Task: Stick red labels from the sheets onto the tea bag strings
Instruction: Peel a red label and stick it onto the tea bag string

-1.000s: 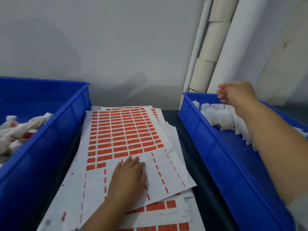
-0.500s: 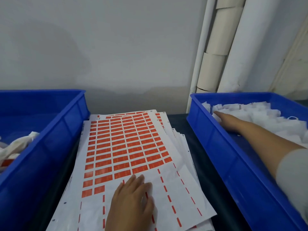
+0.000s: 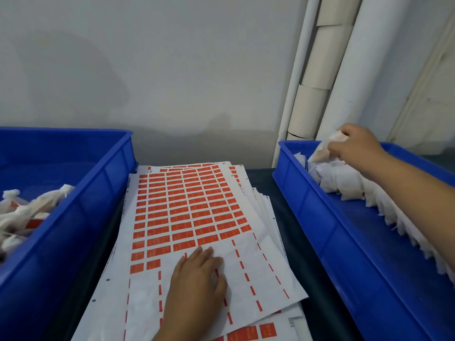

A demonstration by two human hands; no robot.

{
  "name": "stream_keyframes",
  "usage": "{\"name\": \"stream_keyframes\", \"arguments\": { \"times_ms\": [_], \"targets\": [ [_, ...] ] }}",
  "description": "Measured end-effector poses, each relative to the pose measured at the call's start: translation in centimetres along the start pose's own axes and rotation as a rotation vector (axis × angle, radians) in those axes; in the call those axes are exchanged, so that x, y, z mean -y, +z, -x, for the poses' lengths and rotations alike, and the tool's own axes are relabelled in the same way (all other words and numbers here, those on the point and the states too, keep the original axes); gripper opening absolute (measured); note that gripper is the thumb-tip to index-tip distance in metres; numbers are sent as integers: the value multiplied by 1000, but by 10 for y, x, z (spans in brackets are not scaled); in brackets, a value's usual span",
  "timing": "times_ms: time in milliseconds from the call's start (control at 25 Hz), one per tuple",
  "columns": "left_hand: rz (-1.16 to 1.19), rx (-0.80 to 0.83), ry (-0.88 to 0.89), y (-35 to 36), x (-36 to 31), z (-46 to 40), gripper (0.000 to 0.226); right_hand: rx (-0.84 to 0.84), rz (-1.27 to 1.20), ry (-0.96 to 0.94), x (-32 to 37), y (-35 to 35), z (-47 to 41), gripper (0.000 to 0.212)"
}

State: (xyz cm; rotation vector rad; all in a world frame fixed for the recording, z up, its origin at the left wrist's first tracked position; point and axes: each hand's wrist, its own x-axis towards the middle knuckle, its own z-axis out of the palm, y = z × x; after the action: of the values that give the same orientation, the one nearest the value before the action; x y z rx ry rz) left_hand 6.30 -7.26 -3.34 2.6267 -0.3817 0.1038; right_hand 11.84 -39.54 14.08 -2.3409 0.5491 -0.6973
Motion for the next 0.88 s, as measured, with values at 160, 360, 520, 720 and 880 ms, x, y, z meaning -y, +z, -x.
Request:
{"name": "stream_keyframes", "arguments": {
  "times_ms": [160, 360, 520, 720, 880],
  "targets": [
    [216, -170, -48, -24, -5, 8, 38, 186, 9, -253, 68, 0, 54, 19],
    [633, -96, 16, -67, -12, 6, 65, 533, 68, -439, 121, 54, 151, 22],
    [655, -21, -58, -76, 5, 4, 60, 721, 20, -419, 123, 104, 197, 18],
    [660, 64, -245, -66, 32, 18, 10, 895, 110, -324, 92, 121, 200, 1],
    [832, 131, -309, -66, 43, 24, 9, 812, -101, -148, 63, 124, 211, 14]
  ]
}}
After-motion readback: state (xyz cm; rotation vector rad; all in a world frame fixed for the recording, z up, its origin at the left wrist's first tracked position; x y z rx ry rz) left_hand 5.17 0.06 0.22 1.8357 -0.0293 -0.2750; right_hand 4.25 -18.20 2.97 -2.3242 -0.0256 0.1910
